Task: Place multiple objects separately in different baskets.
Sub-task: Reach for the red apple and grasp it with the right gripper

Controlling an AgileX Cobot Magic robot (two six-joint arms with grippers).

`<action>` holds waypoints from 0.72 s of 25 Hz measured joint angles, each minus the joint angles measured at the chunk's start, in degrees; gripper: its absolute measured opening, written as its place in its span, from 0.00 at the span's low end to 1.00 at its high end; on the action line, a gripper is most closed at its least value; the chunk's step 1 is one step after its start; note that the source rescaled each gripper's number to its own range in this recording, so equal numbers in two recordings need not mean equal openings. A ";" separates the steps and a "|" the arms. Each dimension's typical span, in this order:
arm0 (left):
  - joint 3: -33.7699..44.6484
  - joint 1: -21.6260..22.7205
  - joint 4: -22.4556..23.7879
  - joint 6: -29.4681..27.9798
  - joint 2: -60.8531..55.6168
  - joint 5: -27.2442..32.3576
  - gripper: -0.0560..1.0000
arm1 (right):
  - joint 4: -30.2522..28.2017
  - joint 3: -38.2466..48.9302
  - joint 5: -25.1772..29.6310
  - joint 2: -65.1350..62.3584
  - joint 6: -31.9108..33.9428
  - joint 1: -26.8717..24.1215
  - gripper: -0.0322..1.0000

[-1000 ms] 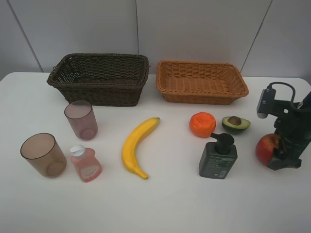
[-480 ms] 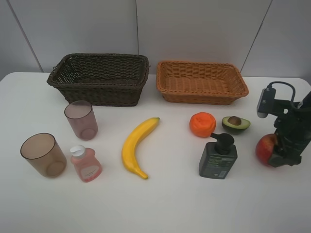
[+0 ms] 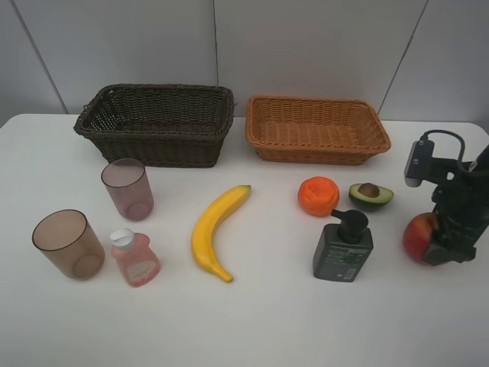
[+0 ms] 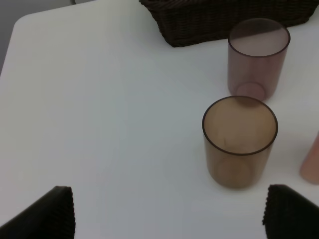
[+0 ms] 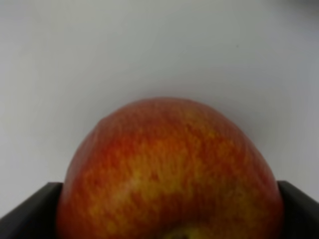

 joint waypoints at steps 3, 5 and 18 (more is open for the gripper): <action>0.00 0.00 0.00 0.00 0.00 0.00 1.00 | 0.00 0.00 0.00 0.00 0.00 0.00 0.74; 0.00 0.00 0.00 0.00 0.00 0.00 1.00 | 0.35 -0.06 0.18 0.00 0.00 0.00 0.74; 0.00 0.00 0.00 0.00 0.00 0.00 1.00 | 3.20 -8.13 11.81 0.04 0.00 0.00 0.74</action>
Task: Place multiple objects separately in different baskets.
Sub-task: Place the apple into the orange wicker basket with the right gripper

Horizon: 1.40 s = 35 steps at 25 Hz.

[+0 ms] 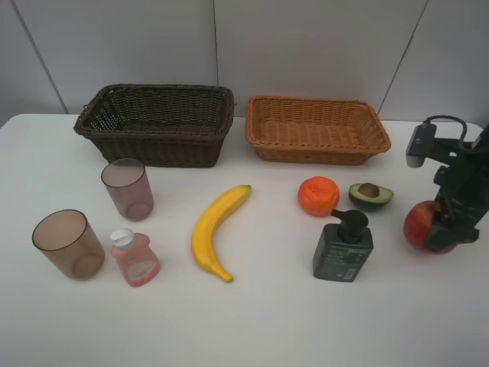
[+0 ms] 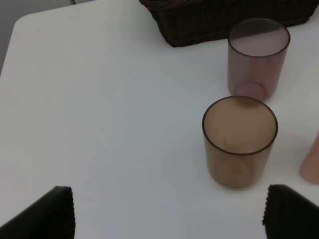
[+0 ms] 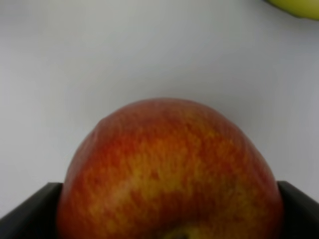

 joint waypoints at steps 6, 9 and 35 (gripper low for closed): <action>0.00 0.00 0.00 0.00 0.00 0.00 1.00 | 0.16 -5.96 6.80 0.00 0.00 0.00 0.74; 0.00 0.00 0.00 0.00 0.00 0.00 1.00 | 0.16 -9.31 9.62 0.00 0.06 0.00 0.74; 0.00 0.00 0.00 0.00 0.00 0.00 1.00 | 7.69 -24.83 -3.86 3.05 0.16 0.07 0.74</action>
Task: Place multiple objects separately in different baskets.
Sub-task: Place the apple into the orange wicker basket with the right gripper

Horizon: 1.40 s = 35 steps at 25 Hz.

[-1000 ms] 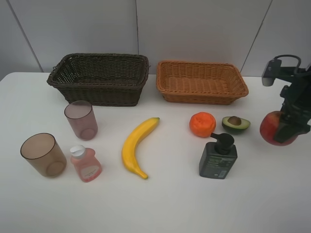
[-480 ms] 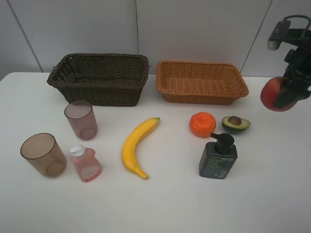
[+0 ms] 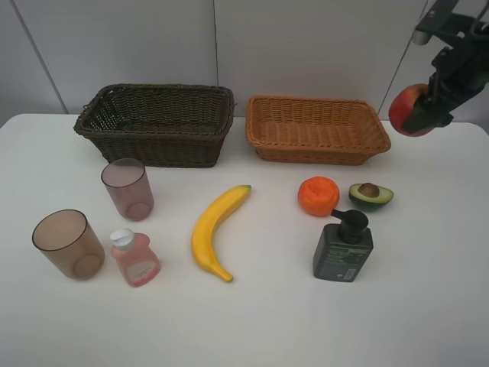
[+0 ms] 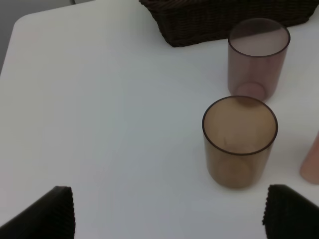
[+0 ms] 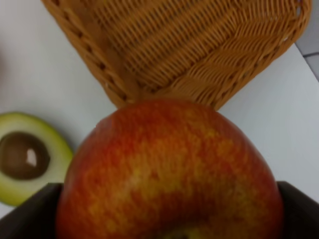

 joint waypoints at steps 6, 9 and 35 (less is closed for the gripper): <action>0.00 0.00 0.00 0.00 0.00 0.00 1.00 | 3.55 -4.71 -2.63 6.44 0.00 2.40 0.74; 0.00 0.00 0.00 0.00 0.00 0.00 1.00 | 4.53 -8.05 -3.03 9.91 0.00 3.55 0.74; 0.00 0.00 0.00 0.00 0.00 0.00 1.00 | 6.69 -15.83 -6.52 22.32 -0.12 4.83 0.74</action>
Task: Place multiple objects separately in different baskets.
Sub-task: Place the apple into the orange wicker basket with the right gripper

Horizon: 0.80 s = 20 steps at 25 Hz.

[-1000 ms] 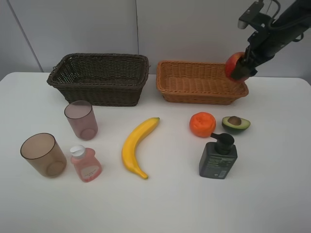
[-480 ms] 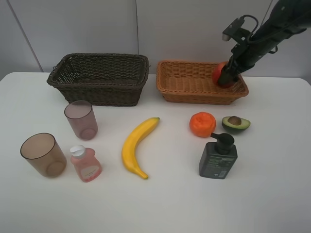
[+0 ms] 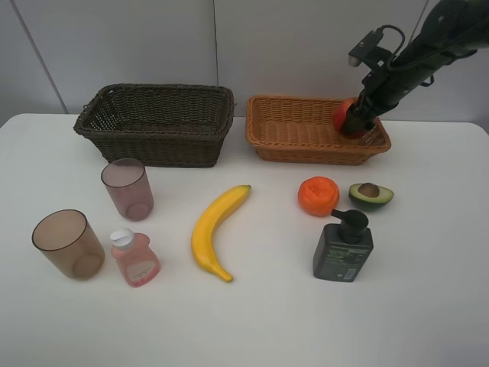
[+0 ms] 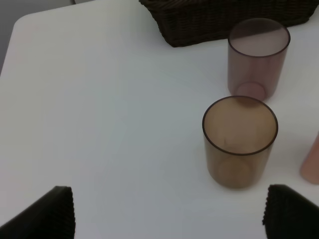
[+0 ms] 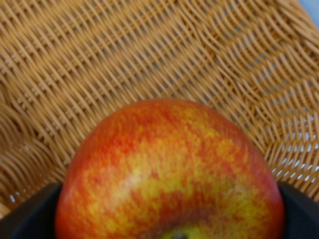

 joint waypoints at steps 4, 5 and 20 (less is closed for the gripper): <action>0.00 0.00 0.00 0.00 0.00 0.00 1.00 | 0.06 0.00 0.05 0.00 0.00 0.00 0.74; 0.00 0.00 0.00 0.00 0.00 0.00 1.00 | 0.06 0.00 0.05 0.00 0.00 0.00 0.74; 0.00 0.00 0.00 0.00 0.00 0.00 1.00 | 0.63 0.00 -1.81 0.00 0.00 0.00 0.87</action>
